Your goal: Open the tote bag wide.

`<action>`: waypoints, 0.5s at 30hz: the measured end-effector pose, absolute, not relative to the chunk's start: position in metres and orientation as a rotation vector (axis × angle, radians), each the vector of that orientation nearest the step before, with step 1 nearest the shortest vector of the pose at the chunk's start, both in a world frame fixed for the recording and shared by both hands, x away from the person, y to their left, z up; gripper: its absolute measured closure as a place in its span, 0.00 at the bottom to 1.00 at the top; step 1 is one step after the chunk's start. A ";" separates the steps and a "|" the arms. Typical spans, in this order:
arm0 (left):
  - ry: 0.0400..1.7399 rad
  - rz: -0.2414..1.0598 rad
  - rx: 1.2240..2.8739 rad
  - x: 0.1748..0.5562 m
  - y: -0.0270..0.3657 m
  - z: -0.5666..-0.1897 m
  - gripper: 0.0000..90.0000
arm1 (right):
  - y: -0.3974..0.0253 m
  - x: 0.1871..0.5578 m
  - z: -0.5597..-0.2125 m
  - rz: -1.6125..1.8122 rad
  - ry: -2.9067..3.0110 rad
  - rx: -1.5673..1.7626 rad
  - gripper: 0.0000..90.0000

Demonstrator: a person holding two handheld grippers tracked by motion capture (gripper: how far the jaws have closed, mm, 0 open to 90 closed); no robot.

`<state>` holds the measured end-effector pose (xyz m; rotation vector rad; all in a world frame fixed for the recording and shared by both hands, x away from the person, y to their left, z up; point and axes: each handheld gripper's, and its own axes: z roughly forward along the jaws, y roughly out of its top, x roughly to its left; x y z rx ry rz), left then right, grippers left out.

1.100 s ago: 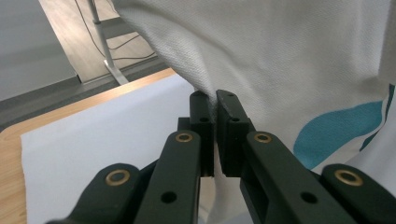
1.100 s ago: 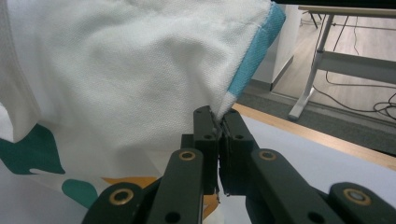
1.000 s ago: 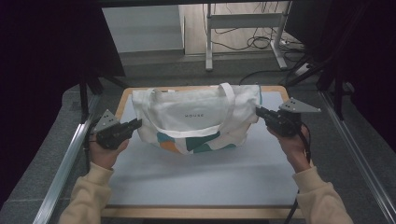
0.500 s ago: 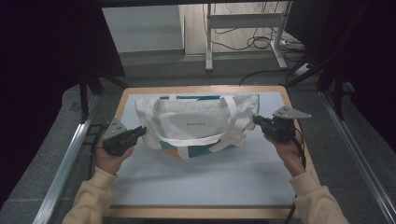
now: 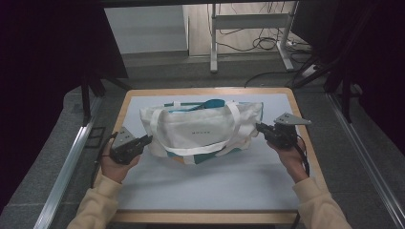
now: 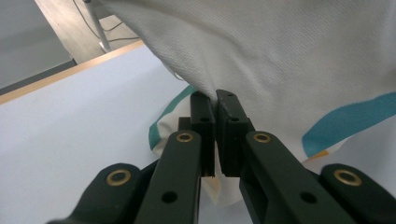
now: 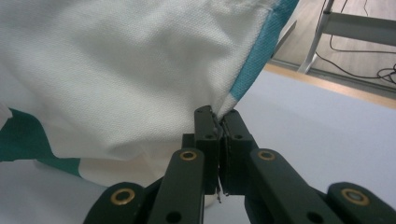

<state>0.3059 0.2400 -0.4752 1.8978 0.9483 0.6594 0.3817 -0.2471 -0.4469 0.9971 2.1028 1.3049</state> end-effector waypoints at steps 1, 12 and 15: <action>0.949 0.662 1.905 0.306 0.239 -0.476 0.97 | -0.246 0.382 -0.450 1.297 2.112 1.006 0.96; 0.968 0.650 1.916 0.308 0.237 -0.480 0.97 | -0.244 0.384 -0.460 1.281 2.128 1.017 0.96; 0.969 0.640 1.917 0.307 0.237 -0.479 0.97 | -0.244 0.383 -0.460 1.286 2.127 1.022 0.96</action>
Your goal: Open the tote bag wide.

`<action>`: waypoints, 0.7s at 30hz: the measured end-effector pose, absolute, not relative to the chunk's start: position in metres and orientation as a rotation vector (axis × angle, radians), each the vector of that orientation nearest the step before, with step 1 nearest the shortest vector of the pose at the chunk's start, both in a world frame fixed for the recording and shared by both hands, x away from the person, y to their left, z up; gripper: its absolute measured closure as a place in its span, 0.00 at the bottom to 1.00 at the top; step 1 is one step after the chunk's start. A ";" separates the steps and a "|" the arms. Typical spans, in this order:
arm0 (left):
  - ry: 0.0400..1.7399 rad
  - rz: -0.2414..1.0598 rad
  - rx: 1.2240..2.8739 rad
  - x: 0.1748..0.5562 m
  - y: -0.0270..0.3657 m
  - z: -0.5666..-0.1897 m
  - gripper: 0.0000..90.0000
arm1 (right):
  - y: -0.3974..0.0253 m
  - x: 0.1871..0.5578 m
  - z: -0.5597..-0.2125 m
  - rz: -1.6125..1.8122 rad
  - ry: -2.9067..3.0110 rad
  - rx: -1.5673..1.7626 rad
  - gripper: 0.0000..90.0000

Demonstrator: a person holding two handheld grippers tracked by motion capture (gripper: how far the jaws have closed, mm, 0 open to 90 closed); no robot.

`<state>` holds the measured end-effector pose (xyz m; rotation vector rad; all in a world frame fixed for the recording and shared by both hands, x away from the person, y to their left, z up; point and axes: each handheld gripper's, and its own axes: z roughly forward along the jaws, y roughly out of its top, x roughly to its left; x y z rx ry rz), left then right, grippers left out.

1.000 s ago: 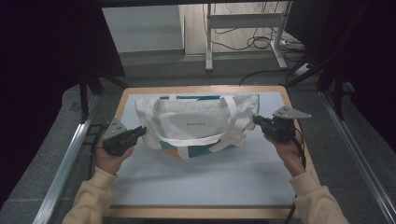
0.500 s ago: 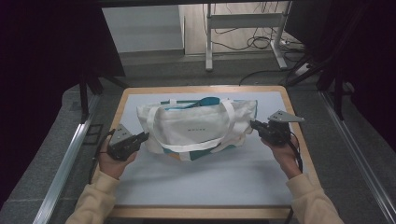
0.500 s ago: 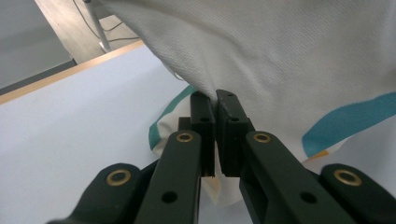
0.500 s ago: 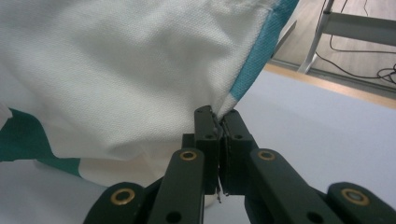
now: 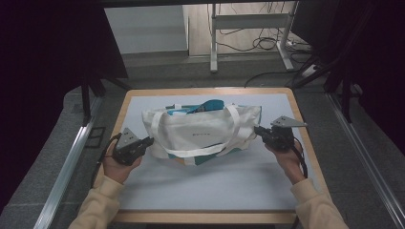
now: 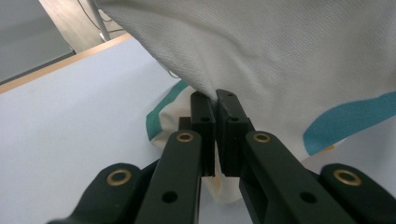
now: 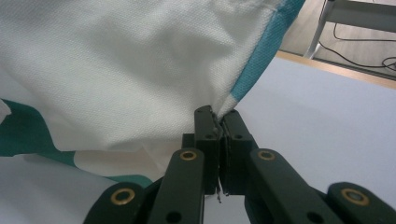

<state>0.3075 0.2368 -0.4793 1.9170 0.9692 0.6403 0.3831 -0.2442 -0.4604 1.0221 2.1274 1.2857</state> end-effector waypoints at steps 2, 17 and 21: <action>0.975 0.618 1.930 0.307 0.236 -0.480 0.97 | -0.244 0.383 -0.462 1.282 2.128 1.024 0.96; 1.047 0.486 1.969 0.317 0.236 -0.504 0.97 | -0.244 0.384 -0.488 1.252 2.165 1.089 0.96; 1.051 0.478 1.996 0.317 0.236 -0.510 0.97 | -0.243 0.383 -0.495 1.229 2.192 1.095 0.96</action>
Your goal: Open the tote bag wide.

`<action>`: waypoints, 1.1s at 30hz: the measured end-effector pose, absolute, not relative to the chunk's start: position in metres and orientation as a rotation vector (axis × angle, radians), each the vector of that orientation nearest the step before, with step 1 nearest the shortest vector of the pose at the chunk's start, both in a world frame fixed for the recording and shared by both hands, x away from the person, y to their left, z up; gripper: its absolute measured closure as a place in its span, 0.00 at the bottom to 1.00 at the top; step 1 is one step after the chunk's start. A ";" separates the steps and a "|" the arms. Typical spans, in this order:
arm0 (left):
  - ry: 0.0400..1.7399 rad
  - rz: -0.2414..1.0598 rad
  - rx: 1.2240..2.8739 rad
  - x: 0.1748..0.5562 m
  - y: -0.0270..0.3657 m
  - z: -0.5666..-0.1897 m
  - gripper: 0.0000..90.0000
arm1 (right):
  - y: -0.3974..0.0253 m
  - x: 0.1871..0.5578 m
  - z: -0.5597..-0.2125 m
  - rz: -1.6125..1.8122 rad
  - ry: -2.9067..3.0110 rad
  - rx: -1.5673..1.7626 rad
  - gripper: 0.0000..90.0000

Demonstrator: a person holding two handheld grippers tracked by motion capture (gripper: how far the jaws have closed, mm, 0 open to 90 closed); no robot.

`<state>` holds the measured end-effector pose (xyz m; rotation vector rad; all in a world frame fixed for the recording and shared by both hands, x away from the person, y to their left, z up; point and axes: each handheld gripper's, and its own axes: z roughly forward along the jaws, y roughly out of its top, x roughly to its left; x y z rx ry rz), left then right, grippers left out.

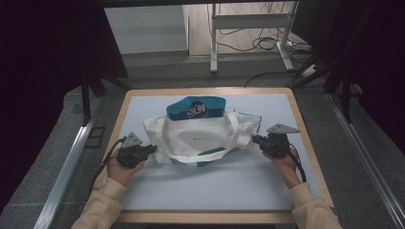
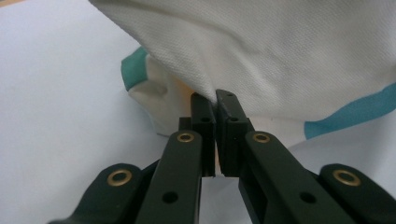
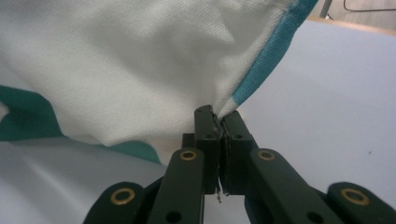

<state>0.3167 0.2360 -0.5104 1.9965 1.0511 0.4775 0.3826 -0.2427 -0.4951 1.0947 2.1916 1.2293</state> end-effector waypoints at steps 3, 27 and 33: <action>1.047 0.483 2.013 0.316 0.234 -0.513 0.97 | -0.242 0.383 -0.502 1.195 2.216 1.106 0.96; 1.070 0.441 2.078 0.322 0.227 -0.531 0.97 | -0.235 0.381 -0.523 1.087 2.297 1.152 0.96; 1.067 0.446 2.065 0.321 0.229 -0.528 0.97 | -0.236 0.382 -0.524 1.108 2.294 1.168 0.96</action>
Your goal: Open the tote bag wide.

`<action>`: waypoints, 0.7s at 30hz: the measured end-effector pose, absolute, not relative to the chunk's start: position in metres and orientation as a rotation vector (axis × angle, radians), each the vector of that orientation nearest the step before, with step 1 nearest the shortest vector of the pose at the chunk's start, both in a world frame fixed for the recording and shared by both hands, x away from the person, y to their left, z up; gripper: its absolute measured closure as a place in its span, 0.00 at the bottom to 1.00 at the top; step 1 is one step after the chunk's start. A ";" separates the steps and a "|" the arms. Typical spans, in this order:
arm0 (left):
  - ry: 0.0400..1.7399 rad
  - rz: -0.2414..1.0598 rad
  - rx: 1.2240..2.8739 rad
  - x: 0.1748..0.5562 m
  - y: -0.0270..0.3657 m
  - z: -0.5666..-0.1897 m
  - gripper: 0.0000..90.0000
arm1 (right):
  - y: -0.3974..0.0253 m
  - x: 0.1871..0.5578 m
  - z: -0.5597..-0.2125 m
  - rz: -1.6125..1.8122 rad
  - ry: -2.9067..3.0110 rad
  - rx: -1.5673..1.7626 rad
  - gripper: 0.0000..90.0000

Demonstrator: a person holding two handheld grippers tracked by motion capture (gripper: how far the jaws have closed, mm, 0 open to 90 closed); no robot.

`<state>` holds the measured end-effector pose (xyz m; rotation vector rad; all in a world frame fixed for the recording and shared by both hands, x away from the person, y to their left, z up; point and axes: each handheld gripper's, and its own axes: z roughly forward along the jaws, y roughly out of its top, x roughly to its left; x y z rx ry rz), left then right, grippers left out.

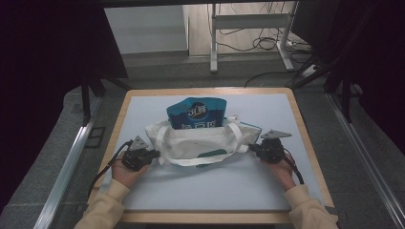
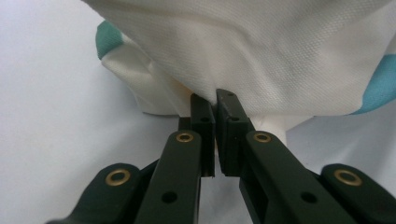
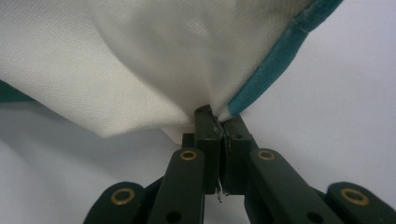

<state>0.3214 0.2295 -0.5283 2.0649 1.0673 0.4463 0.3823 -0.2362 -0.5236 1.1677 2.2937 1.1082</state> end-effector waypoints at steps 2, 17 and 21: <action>1.067 0.445 2.059 0.321 0.230 -0.528 0.96 | -0.236 0.382 -0.523 1.110 2.290 1.166 0.96; 1.033 0.506 1.892 0.301 0.249 -0.495 0.62 | -0.253 0.374 -0.501 1.137 2.164 1.198 0.53; 1.026 0.552 1.826 0.291 0.253 -0.473 0.71 | -0.264 0.364 -0.477 1.213 2.107 1.175 0.62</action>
